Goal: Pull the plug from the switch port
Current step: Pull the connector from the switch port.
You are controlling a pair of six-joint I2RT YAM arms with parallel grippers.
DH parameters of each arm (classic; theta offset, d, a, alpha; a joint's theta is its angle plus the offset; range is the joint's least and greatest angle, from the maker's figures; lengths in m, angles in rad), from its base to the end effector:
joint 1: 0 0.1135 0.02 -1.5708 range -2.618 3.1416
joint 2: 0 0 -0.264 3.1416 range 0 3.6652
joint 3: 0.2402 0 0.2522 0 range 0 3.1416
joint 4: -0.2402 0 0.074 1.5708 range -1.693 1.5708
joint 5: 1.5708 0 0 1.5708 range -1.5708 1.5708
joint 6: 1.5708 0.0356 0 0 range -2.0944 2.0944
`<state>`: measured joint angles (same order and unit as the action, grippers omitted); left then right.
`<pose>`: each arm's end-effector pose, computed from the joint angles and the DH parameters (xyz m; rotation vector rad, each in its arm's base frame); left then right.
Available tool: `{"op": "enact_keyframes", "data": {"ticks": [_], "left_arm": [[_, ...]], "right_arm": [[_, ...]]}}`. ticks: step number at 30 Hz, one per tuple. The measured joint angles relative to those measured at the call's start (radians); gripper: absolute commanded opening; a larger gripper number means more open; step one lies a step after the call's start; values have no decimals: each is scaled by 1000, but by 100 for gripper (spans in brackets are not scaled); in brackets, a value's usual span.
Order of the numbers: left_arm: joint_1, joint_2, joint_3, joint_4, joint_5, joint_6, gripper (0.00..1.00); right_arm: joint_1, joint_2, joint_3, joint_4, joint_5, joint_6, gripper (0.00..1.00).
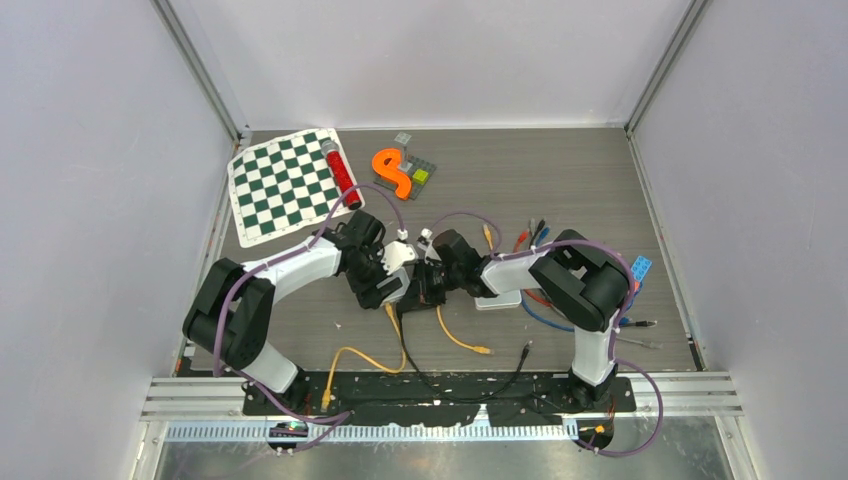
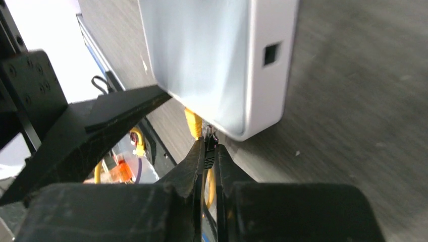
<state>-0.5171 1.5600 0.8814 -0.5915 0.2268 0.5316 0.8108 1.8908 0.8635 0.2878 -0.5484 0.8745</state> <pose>0.2374 -0.1442 0.1666 1.4555 2.4192 -0.3184 0.2333 0.2724 0.1151 -0.2439 2.6530 1.3659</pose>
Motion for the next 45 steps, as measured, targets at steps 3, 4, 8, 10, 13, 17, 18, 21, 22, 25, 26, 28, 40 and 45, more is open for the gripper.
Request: {"op": "enact_keyframes", "data": {"ticks": [3,4,8,10,13,17,18,21,22,25,26,28,40,45], "left_arm": [[0,0,0,15,-2,-3,27],[0,0,0,18,-2,-4,27],[0,0,0,19,-4,-4,34],[0,0,0,19,-5,-4,38],[0,-2,-6,33,-7,-6,42],[0,-27,-32,60,-11,-16,49],[0,-36,-41,68,-14,-21,52],[0,-62,-57,82,-18,-27,60],[0,-73,-61,88,-19,-28,72],[0,-104,-71,106,-22,-28,99],[0,-113,-74,116,-24,-32,100],[0,-131,-79,134,-26,-45,100],[0,-275,-181,256,-143,-108,100],[0,-485,-295,401,-333,-164,100]], "right_arm": [[14,-4,-6,-6,-41,0,5],[21,-6,-7,-8,-53,-1,5],[34,-25,-14,-13,-74,-4,5],[34,-42,-25,-13,-71,-5,5],[33,-76,-48,-14,-55,-5,5],[29,-133,-81,-9,-33,-1,5],[24,-148,-91,-4,-27,2,5],[13,-182,-115,-3,-13,14,5],[9,-193,-122,-3,-8,16,5],[-5,-232,-142,-7,18,20,5],[-10,-249,-148,-9,27,22,5],[-19,-282,-159,-14,42,23,5],[-134,-421,-134,-102,96,21,5],[-218,-422,-20,-128,124,46,5]]}}
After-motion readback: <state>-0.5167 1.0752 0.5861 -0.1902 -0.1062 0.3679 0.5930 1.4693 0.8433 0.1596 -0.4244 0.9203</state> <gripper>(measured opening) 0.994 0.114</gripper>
